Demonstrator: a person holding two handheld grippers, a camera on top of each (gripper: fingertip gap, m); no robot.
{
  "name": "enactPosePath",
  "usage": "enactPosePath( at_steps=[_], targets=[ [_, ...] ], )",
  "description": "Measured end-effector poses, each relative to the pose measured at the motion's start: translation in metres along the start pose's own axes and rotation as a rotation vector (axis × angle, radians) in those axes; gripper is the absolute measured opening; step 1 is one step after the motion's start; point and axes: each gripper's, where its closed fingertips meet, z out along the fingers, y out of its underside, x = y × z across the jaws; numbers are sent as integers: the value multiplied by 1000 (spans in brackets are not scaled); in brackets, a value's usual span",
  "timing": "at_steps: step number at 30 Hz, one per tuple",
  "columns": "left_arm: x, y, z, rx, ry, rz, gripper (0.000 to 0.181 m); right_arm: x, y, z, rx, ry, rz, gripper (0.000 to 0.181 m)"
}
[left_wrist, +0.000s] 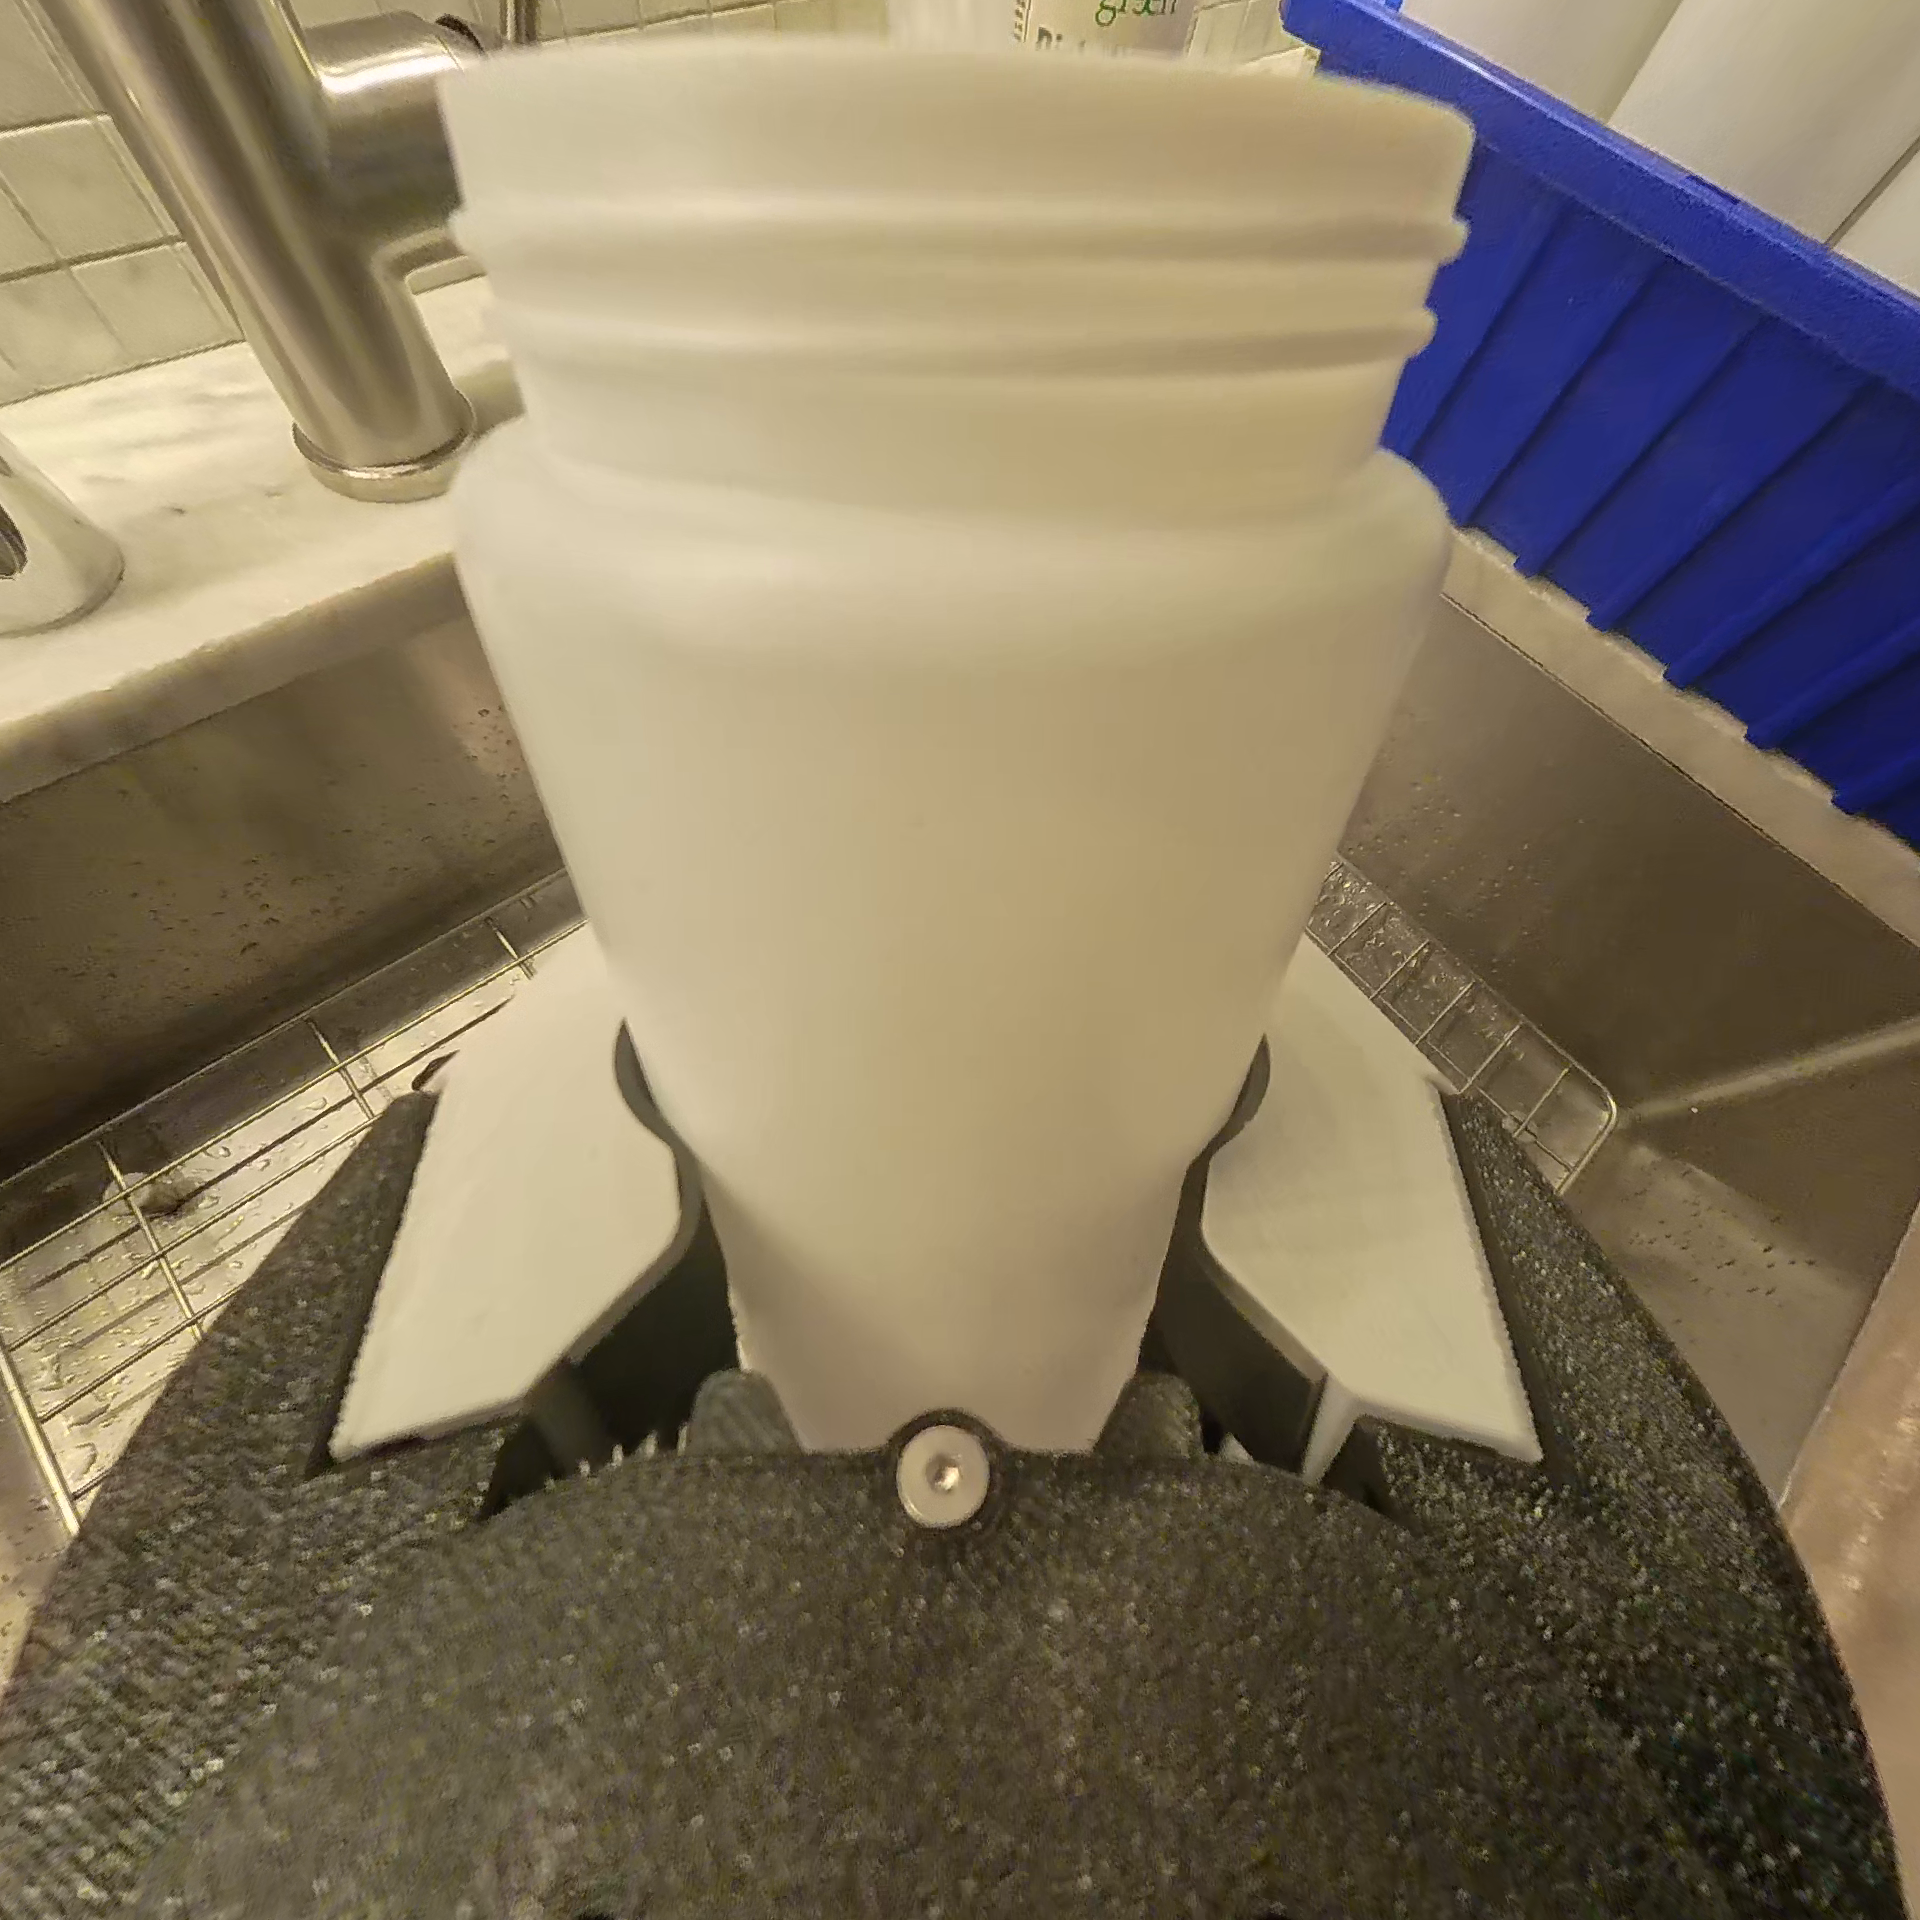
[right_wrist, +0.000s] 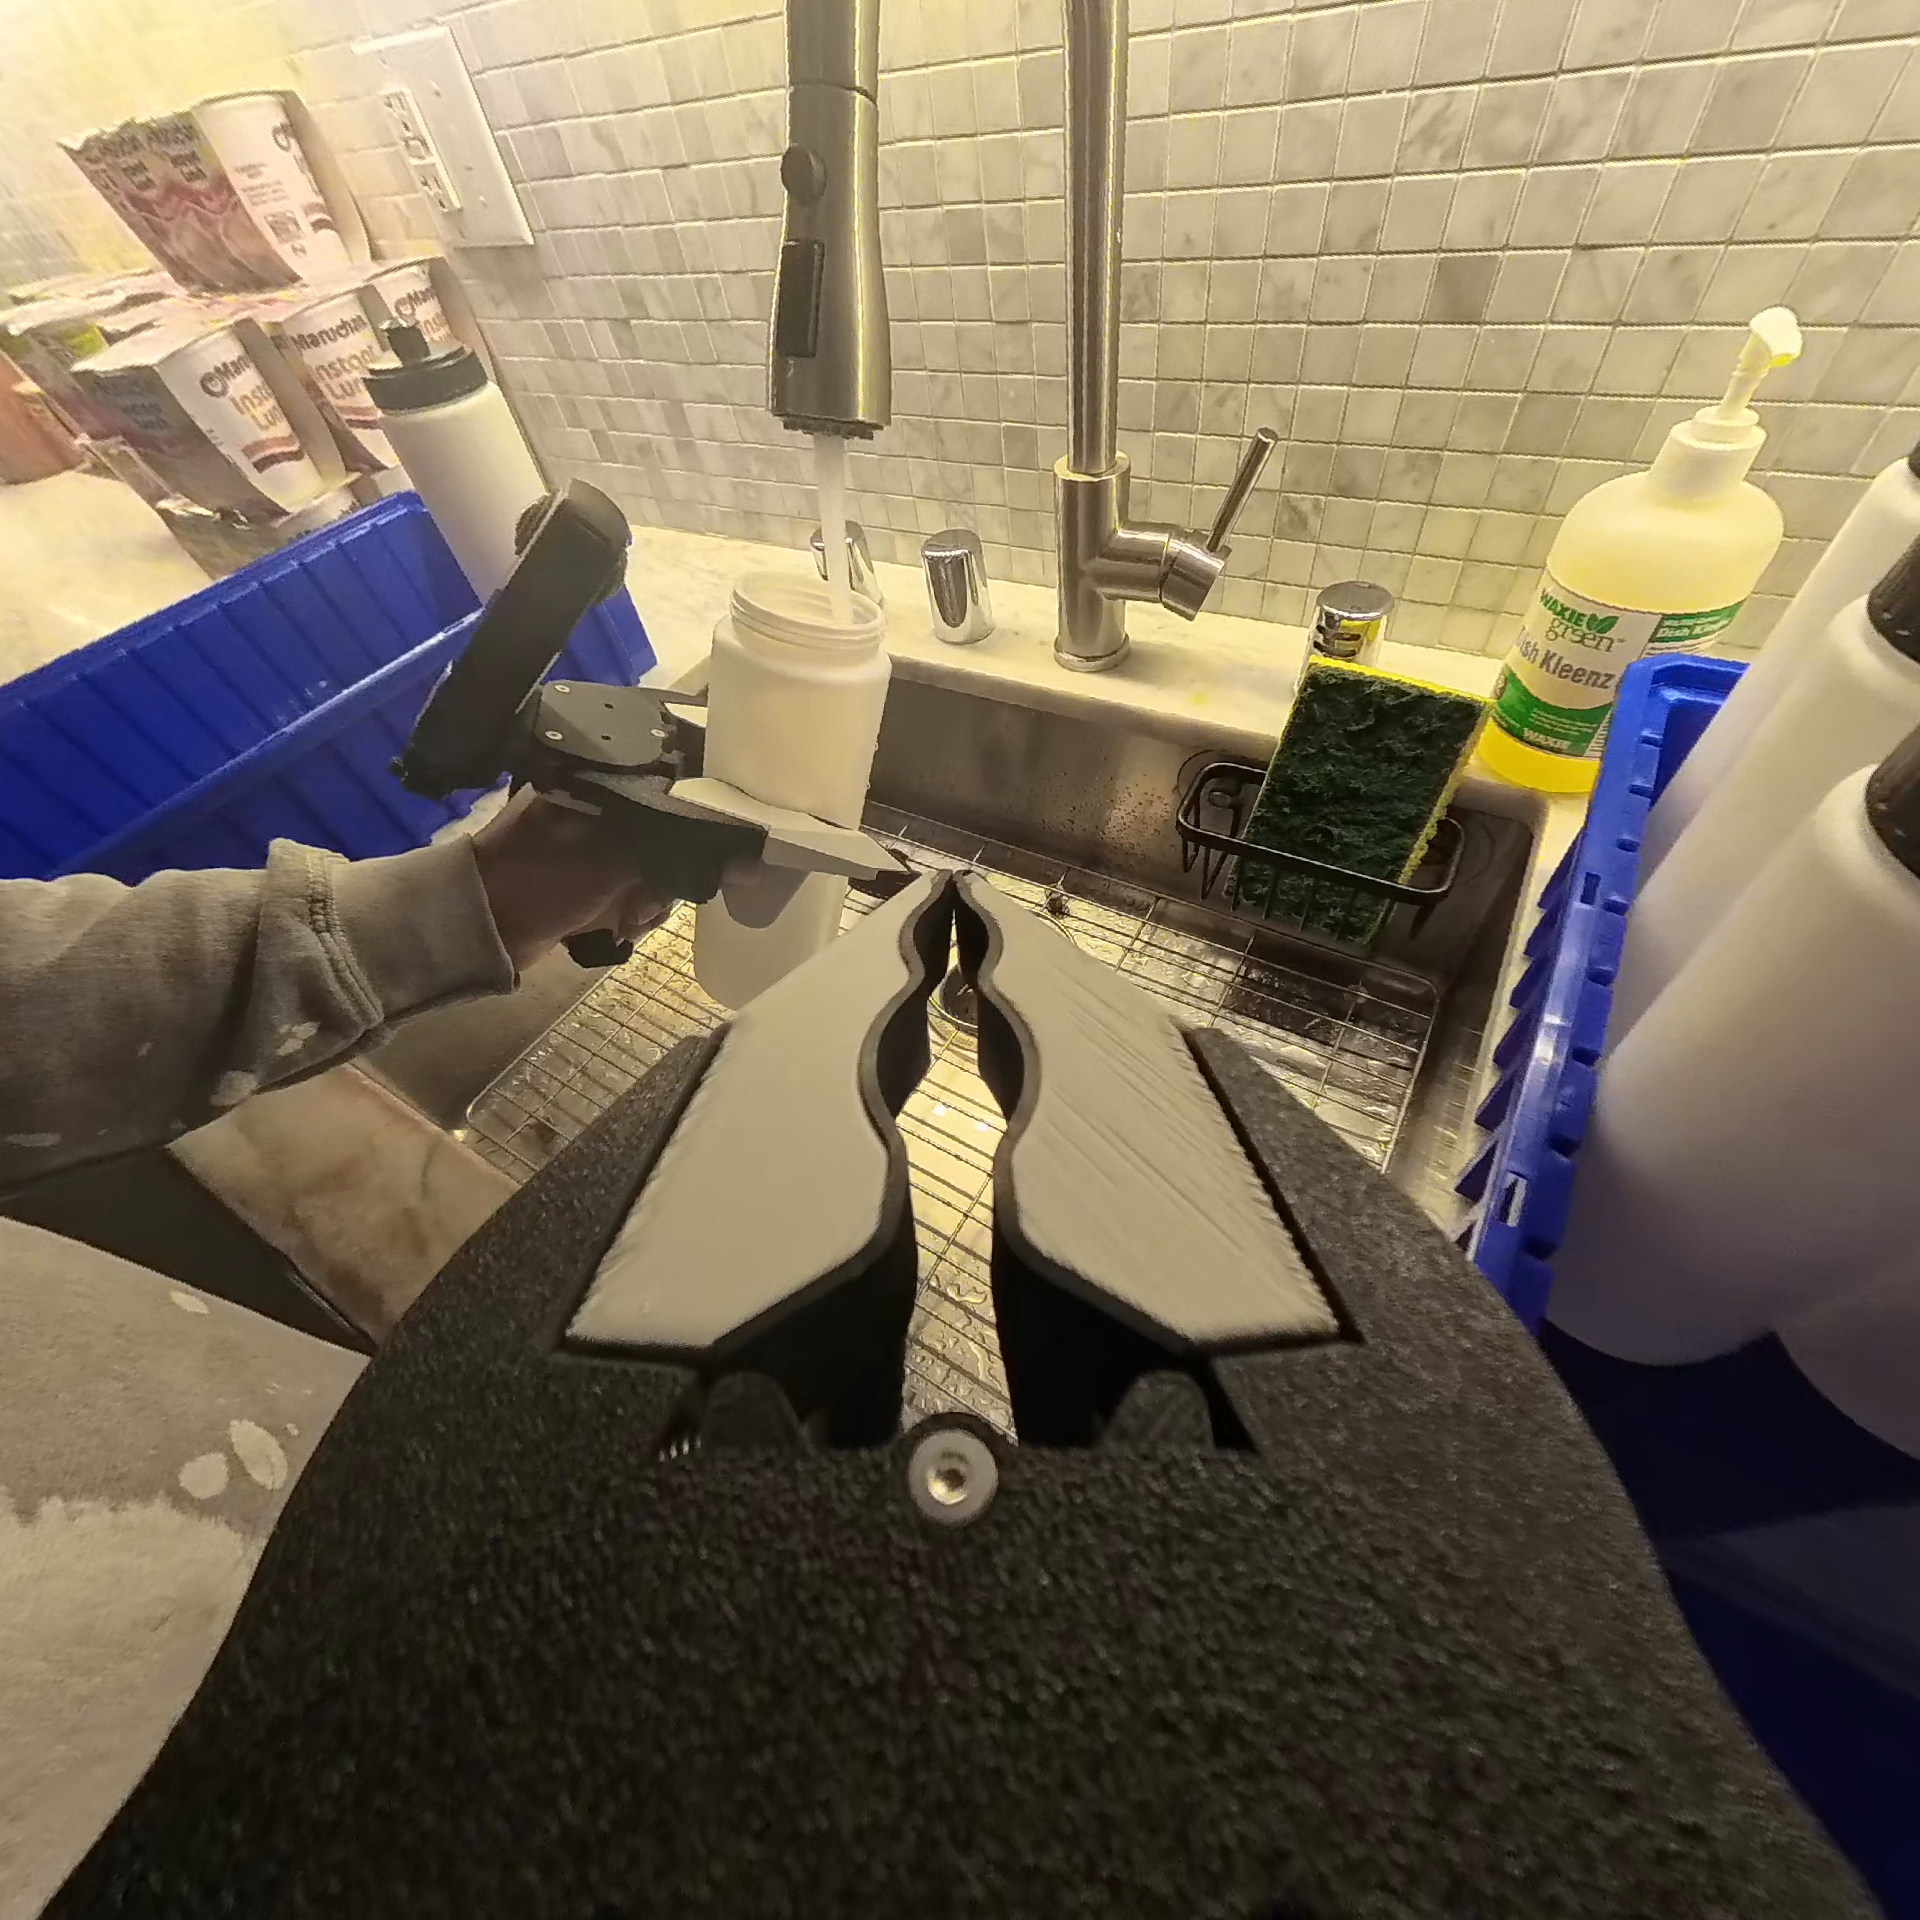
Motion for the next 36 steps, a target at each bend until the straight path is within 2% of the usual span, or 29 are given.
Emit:
enactPosePath(
  at_steps=[22,30,36],
  targets=[
    [-2,4,-1,-14,-2,9,104,-3,5,2,-3,-12,2,0],
    [-9,21,-23,-19,-19,18,104,-9,6,10,-6,-27,-7,0],
    [-21,21,-58,26,-60,-13,104,-22,11,21,-20,-36,-33,0]
  ],
)
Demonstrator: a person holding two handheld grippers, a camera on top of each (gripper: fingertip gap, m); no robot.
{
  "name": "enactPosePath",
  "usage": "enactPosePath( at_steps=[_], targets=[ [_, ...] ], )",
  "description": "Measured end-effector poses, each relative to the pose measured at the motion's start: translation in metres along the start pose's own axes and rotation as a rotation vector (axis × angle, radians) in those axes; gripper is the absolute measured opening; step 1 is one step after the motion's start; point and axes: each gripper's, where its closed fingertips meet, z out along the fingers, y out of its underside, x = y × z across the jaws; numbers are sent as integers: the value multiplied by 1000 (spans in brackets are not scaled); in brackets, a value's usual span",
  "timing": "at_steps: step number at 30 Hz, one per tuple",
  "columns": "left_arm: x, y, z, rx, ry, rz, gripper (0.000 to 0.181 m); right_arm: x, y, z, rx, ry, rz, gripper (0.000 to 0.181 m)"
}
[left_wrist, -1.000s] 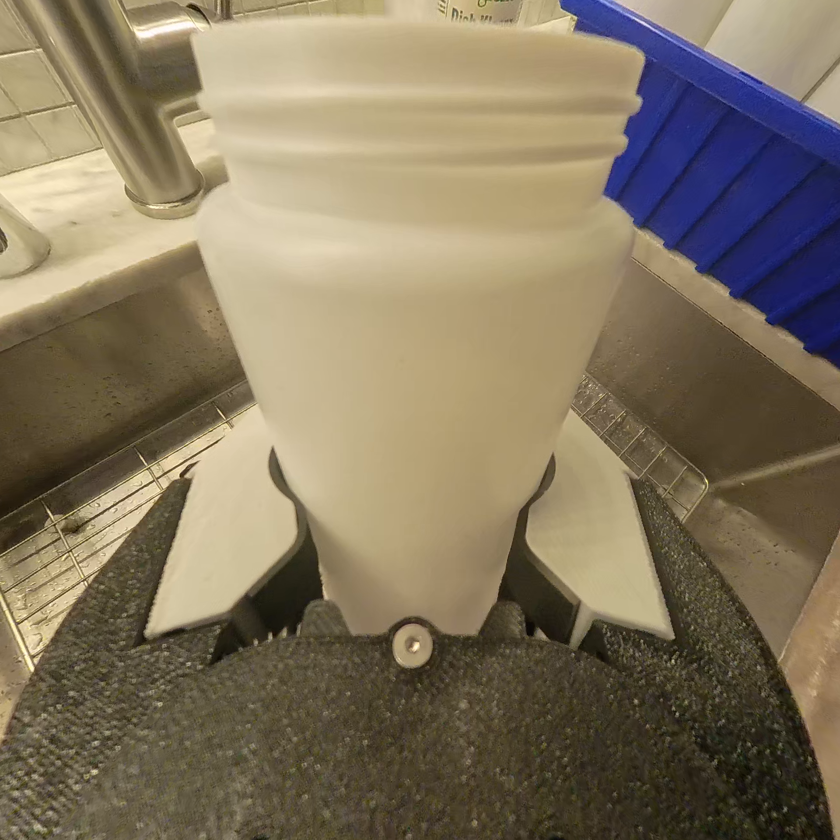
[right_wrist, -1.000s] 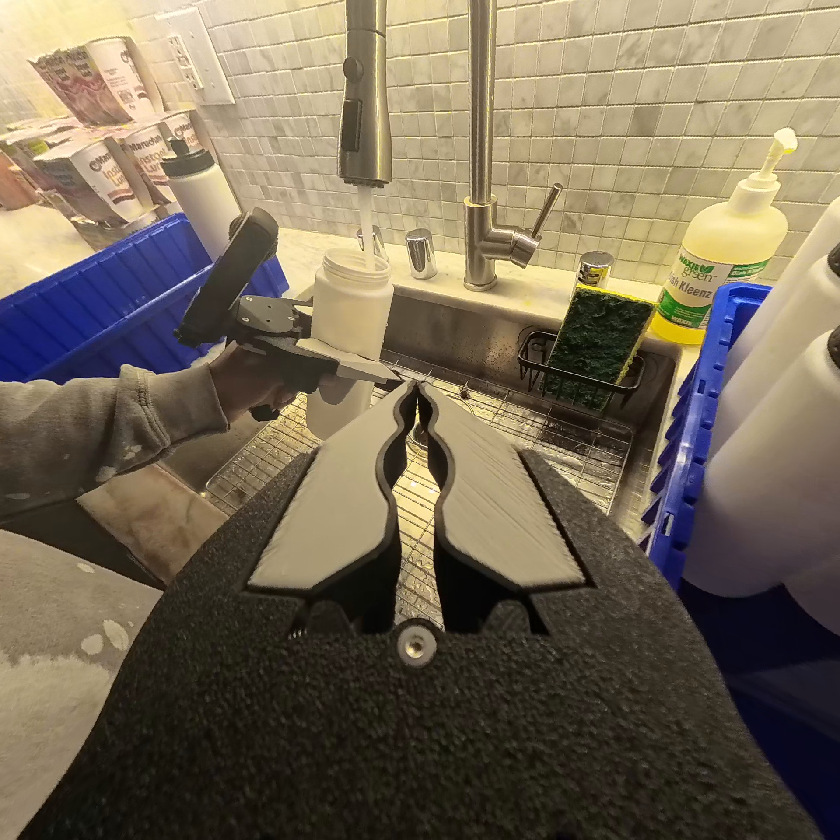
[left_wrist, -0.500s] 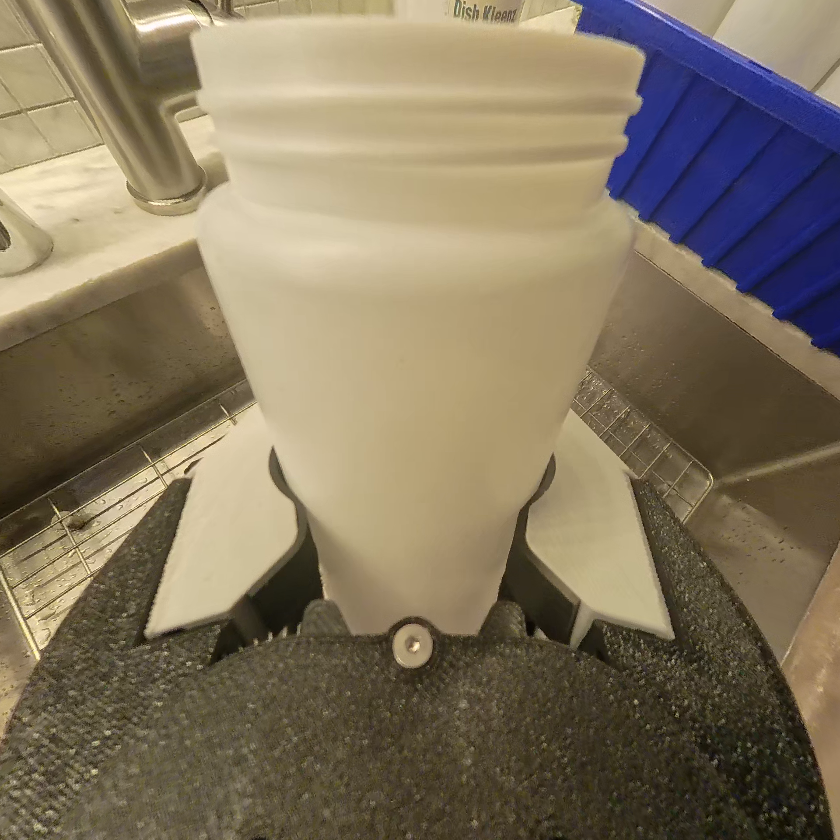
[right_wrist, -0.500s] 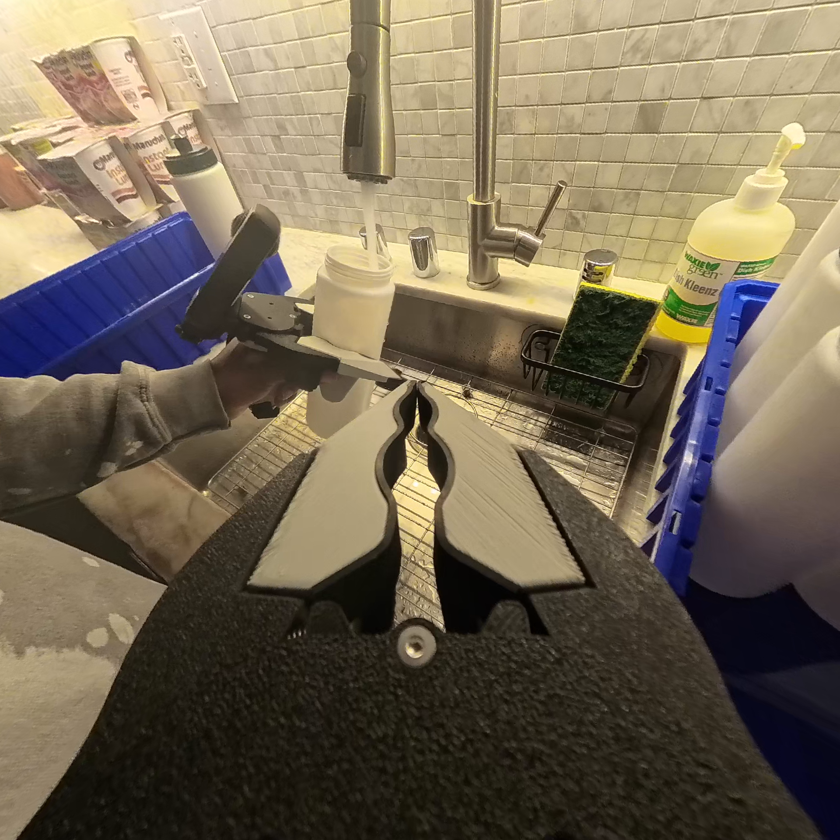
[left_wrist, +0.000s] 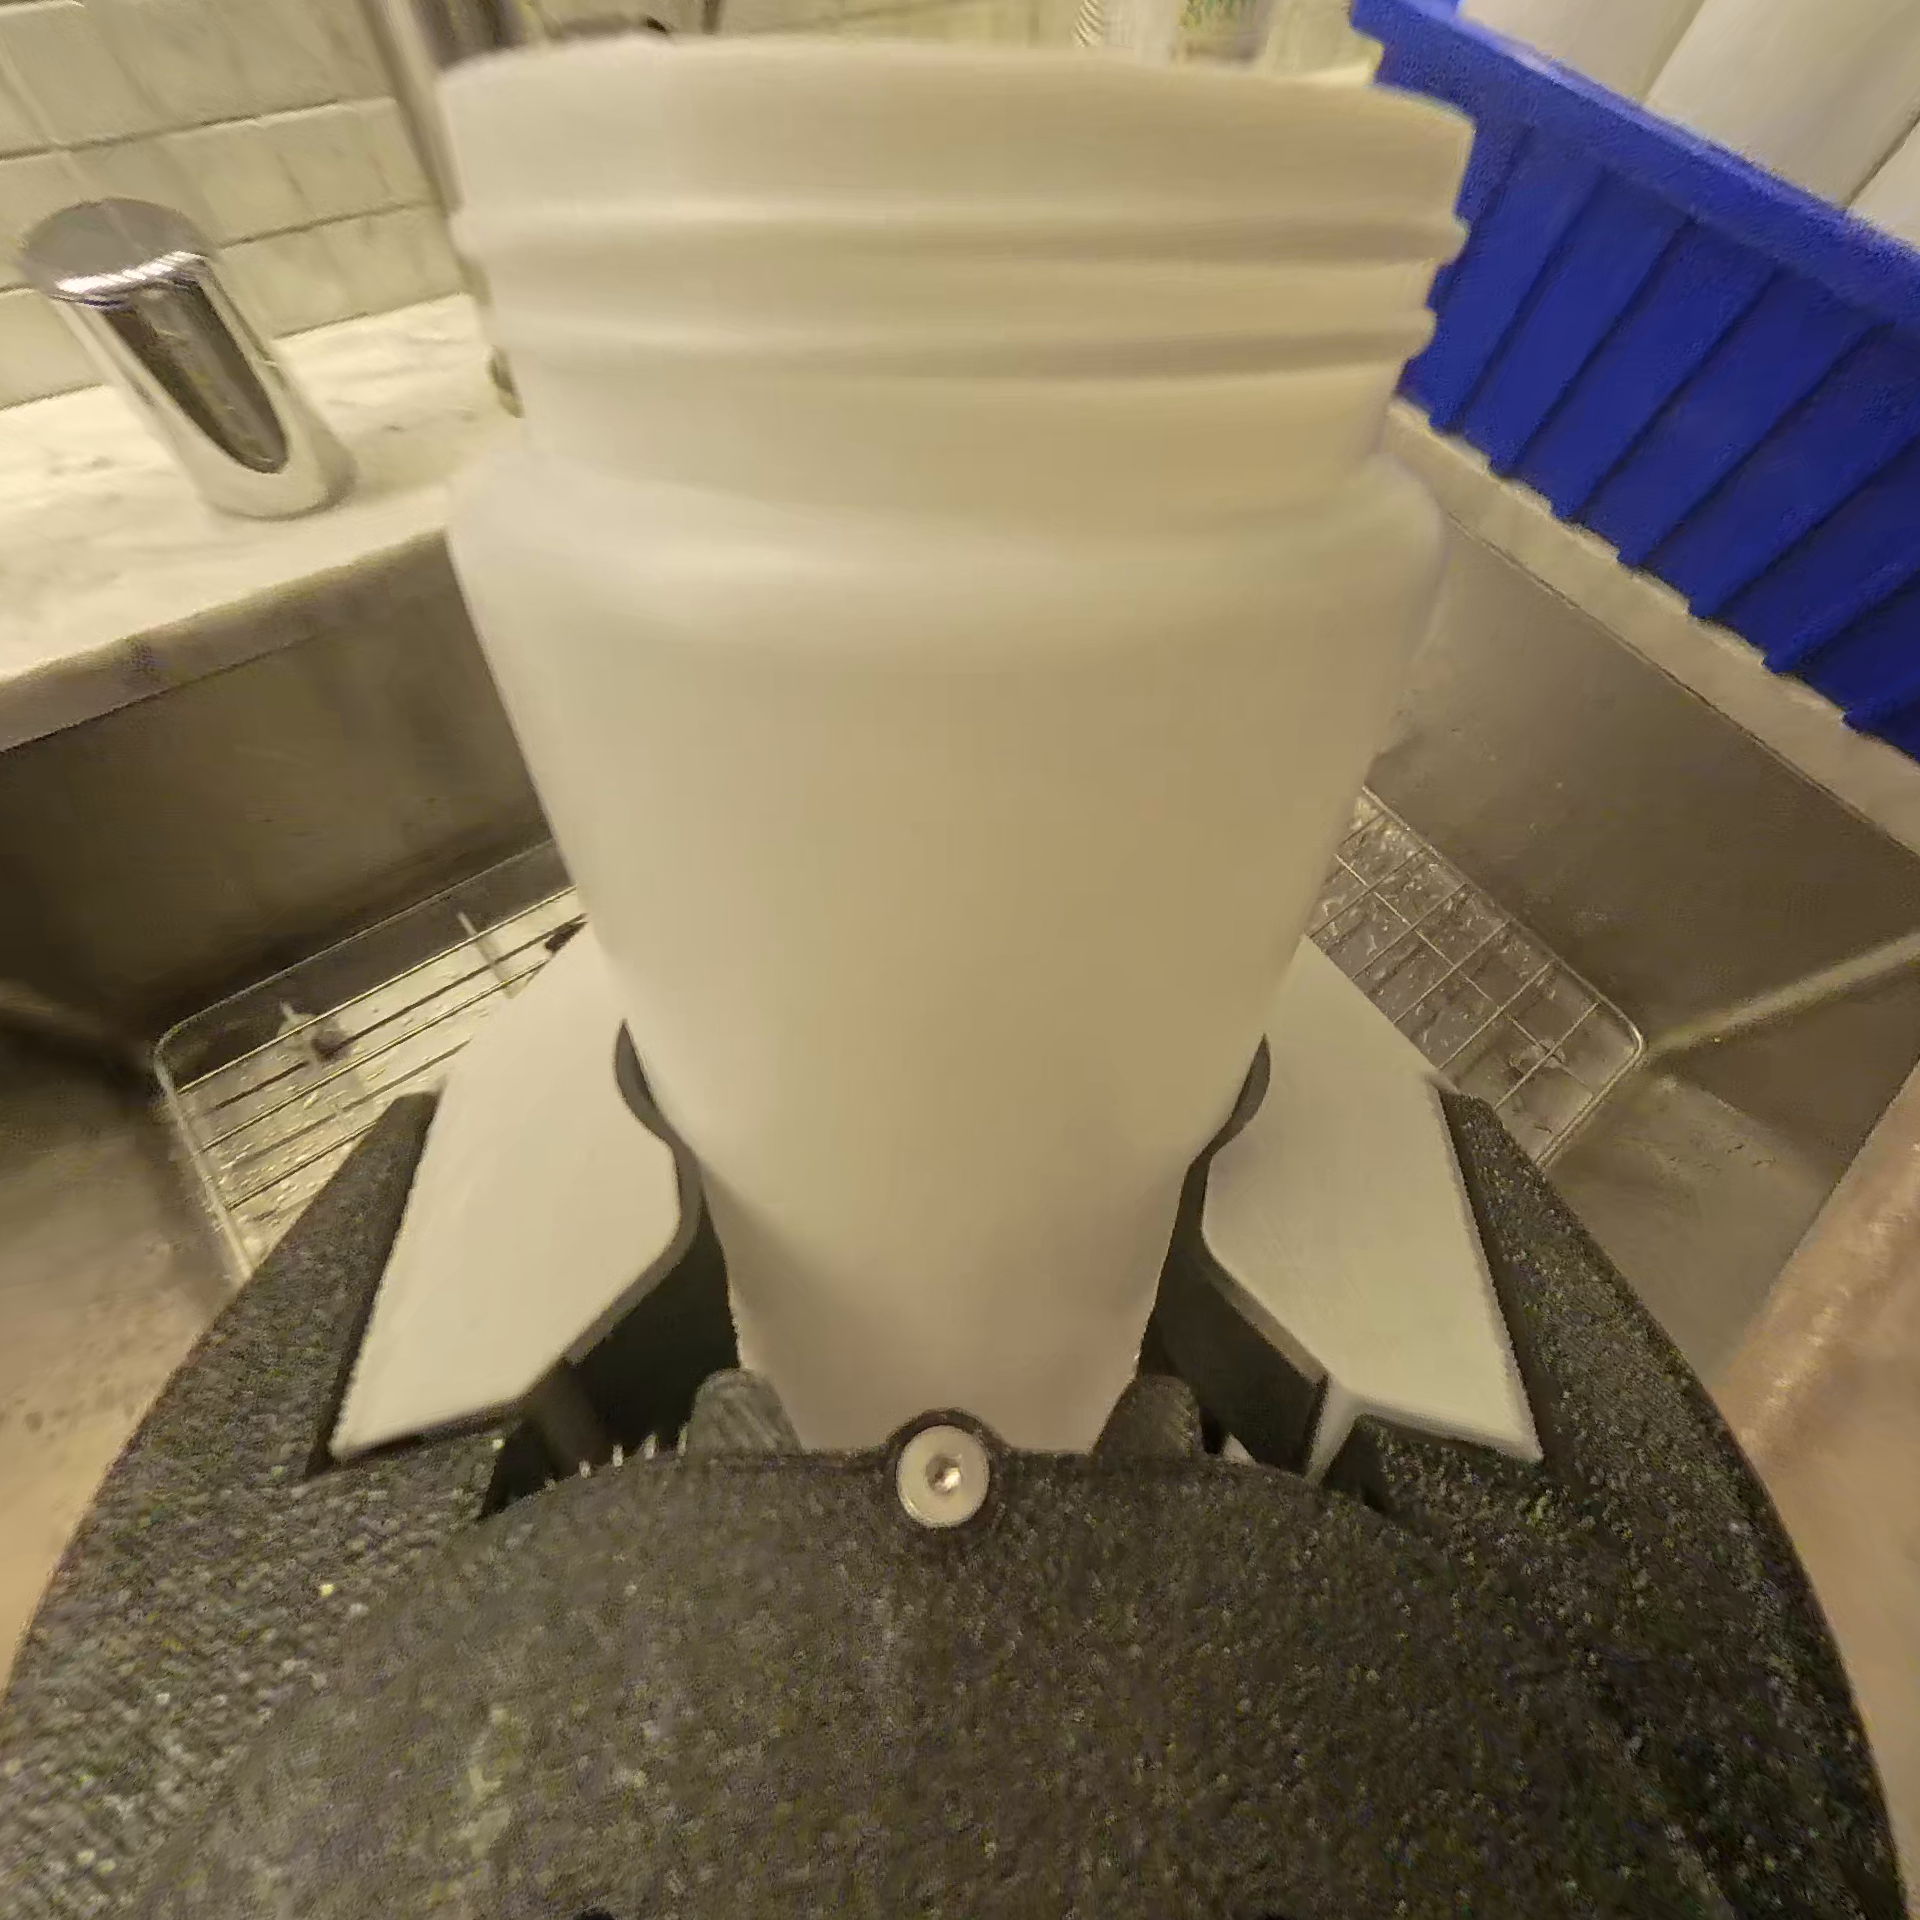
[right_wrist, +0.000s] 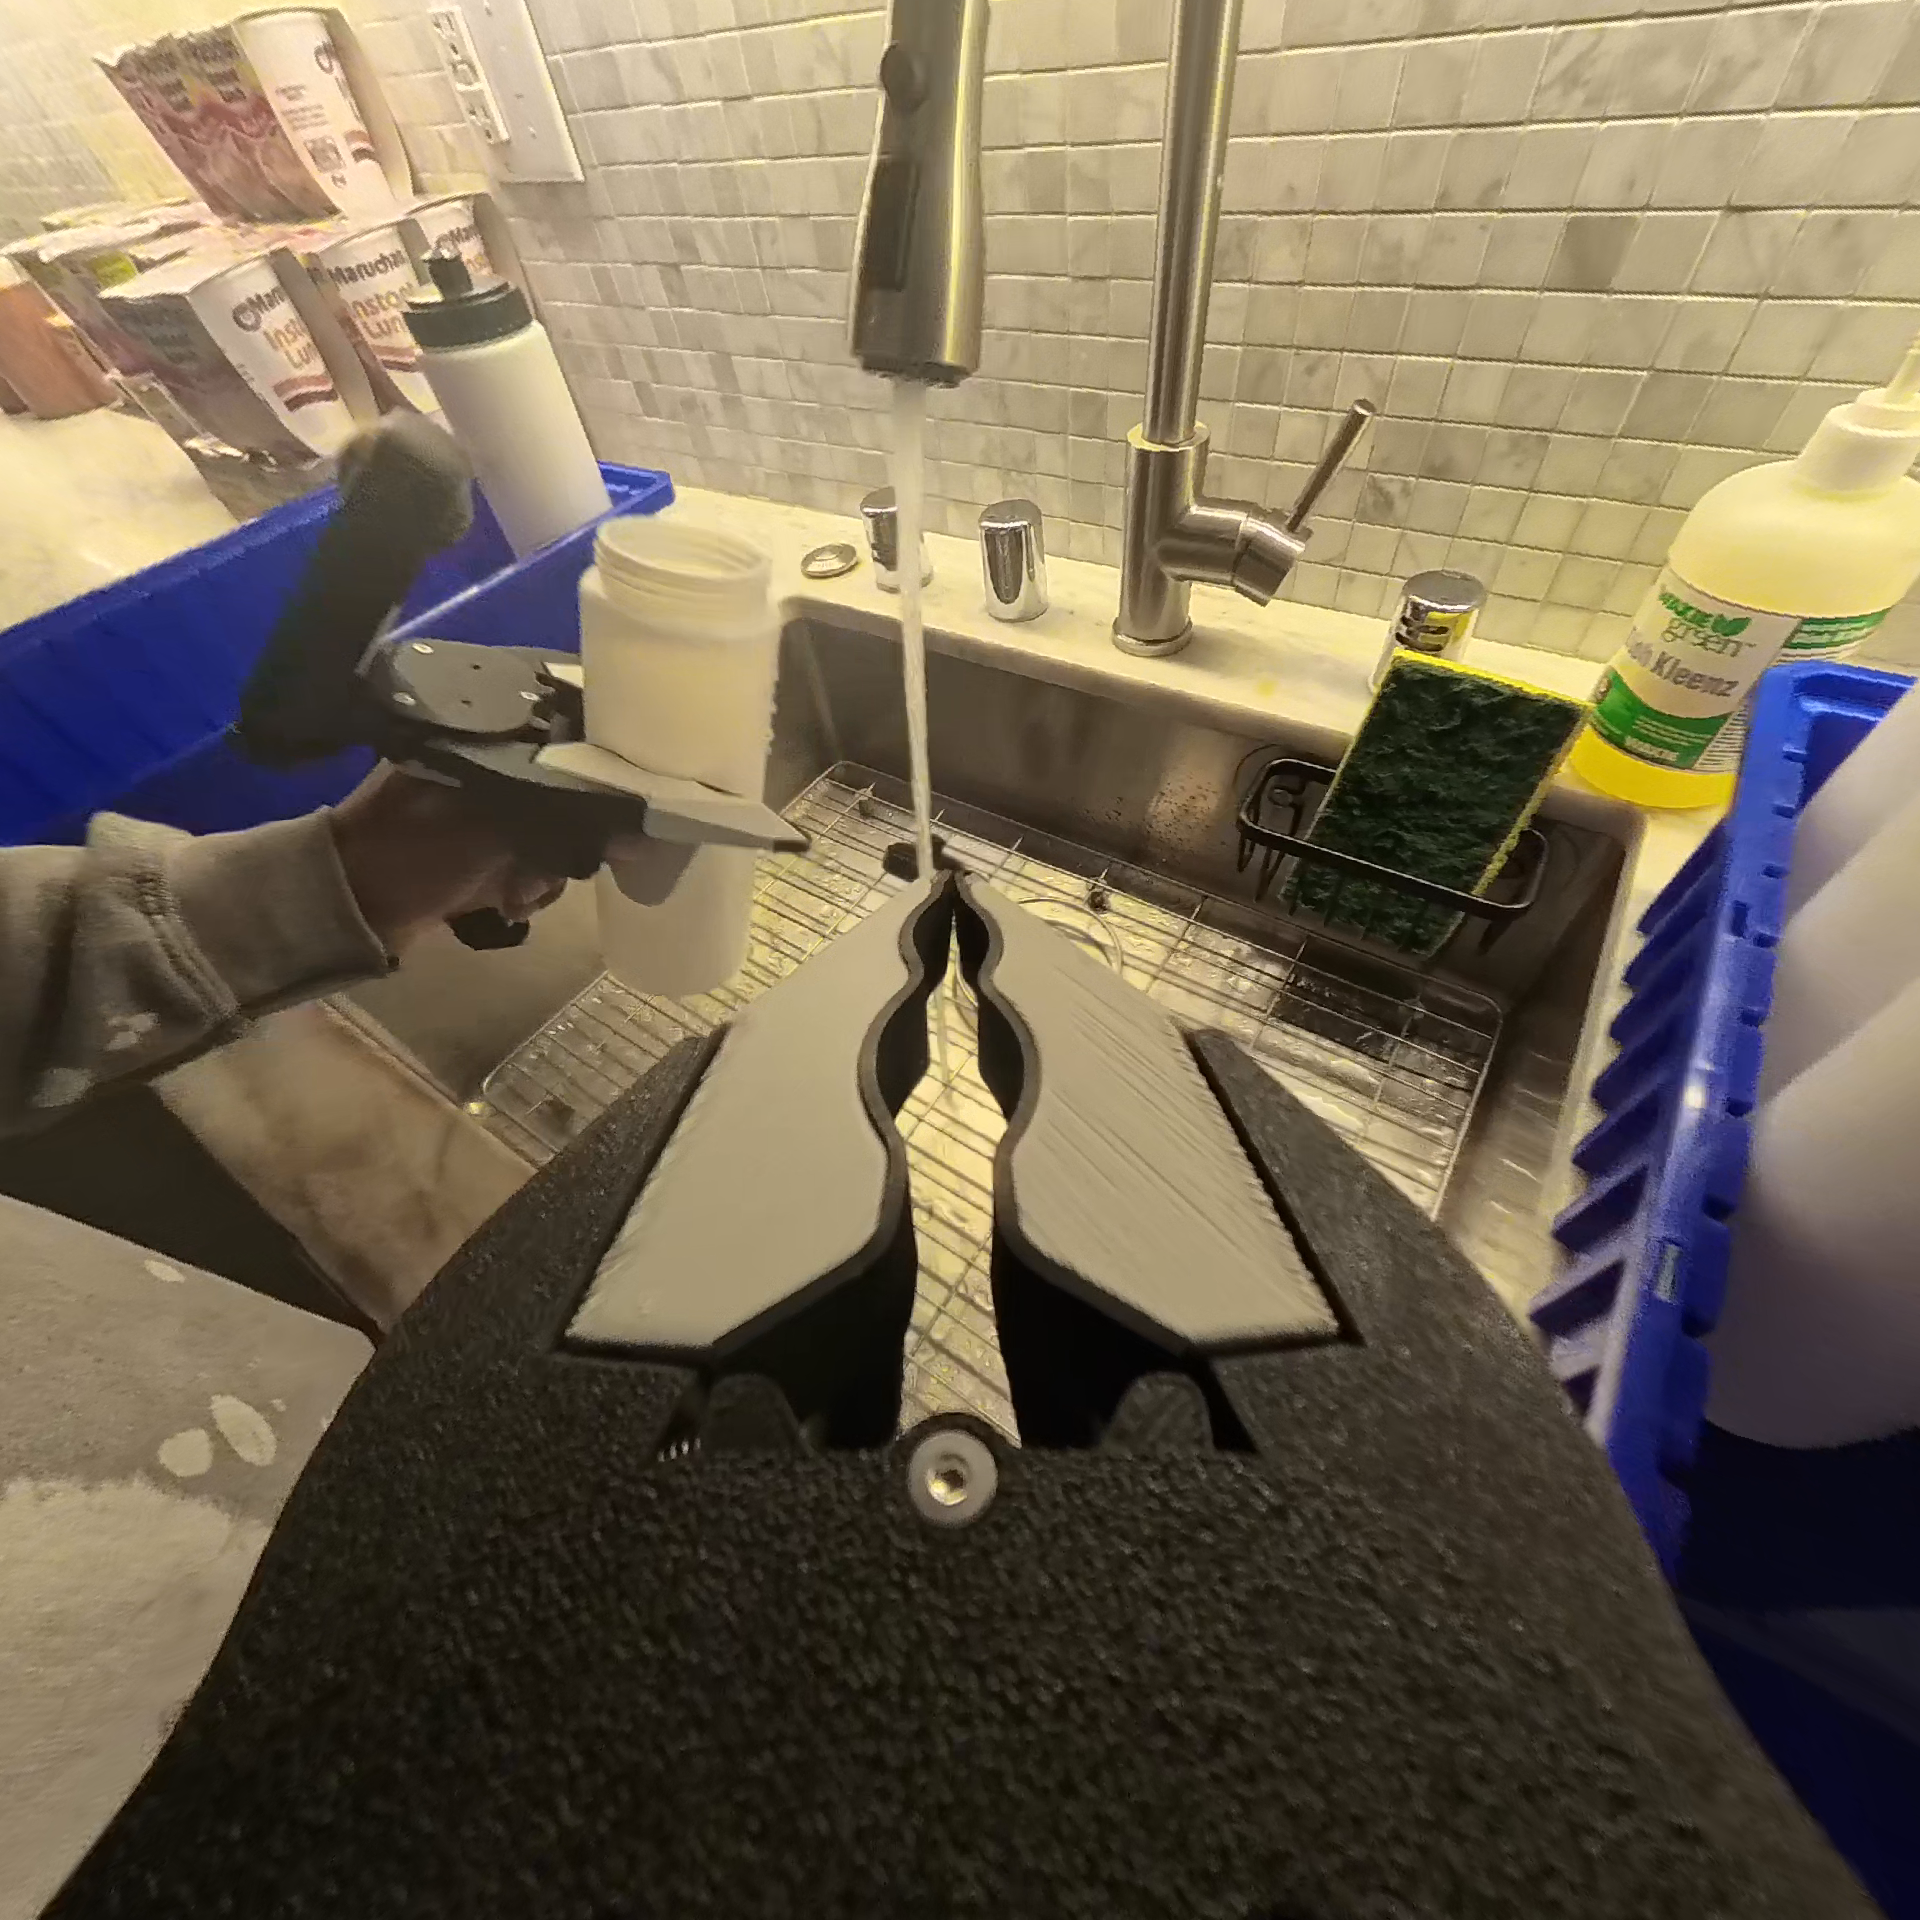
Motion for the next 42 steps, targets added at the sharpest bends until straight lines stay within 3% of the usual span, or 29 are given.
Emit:
enactPosePath(
  at_steps=[5,9,14,18,23,28,34,42],
  targets=[
    [-21,-10,-48,59,-61,-44,104,-43,7,25,-14,-32,-75,6],
    [-41,-19,-93,109,-99,-70,104,-93,20,63,-56,-85,-47,25],
    [-61,-27,-149,128,-119,-76,104,-141,41,137,-126,-79,-30,47],
    [-70,-28,-181,128,-113,-79,104,-155,68,215,-215,-55,-17,60],
    [-74,-30,-210,147,-88,-100,104,-136,117,305,-376,56,73,83],
    [-73,-31,-227,170,-69,-137,104,-89,156,370,-467,262,175,106],
    [-76,-24,-238,181,-48,-189,104,-33,198,408,-519,450,308,107],
    [-85,-29,-236,180,-28,-205,104,-20,222,439,-542,469,295,99]
  ],
)
